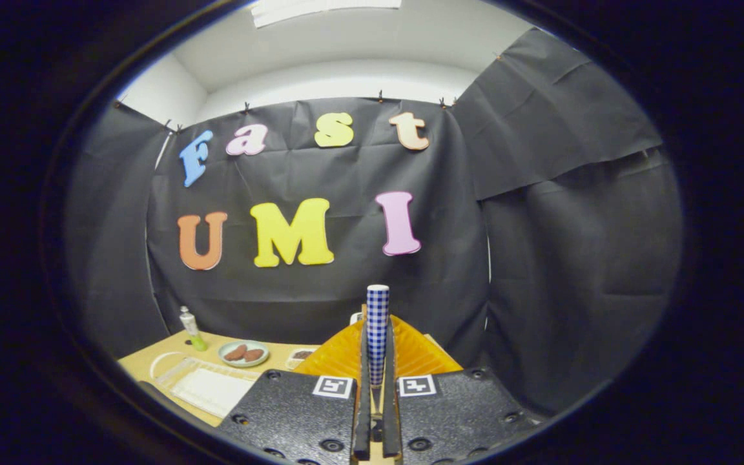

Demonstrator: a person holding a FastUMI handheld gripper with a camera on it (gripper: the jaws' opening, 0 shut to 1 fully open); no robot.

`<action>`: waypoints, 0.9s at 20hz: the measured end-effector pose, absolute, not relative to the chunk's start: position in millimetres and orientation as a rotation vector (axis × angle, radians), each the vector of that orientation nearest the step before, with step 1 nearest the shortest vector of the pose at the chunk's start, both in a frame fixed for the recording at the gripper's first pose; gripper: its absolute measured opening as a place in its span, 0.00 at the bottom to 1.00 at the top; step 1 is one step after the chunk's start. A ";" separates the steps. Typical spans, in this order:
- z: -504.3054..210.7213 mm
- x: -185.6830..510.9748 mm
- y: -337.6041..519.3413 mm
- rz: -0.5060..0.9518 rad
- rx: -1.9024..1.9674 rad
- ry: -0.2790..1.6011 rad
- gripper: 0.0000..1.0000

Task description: Take the plate from the dish rack, then take the spoon from the basket and place it into the plate.

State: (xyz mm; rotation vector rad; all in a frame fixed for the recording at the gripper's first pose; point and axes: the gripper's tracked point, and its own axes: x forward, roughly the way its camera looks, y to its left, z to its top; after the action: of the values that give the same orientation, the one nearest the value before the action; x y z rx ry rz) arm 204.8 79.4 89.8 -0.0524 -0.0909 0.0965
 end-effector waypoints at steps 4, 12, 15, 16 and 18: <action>58.9 154.9 119.3 0.151 -0.090 -0.096 0.12; -28.3 103.6 212.5 0.239 -0.117 -0.073 0.13; -55.8 97.4 241.7 0.268 -0.134 -0.089 0.14; -66.0 95.4 248.5 0.272 -0.137 -0.089 0.14; -89.6 95.5 258.4 0.272 -0.141 -0.104 0.14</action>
State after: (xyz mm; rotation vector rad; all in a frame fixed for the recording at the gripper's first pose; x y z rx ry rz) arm 95.5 258.4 -89.6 -0.1410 -0.1044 0.2721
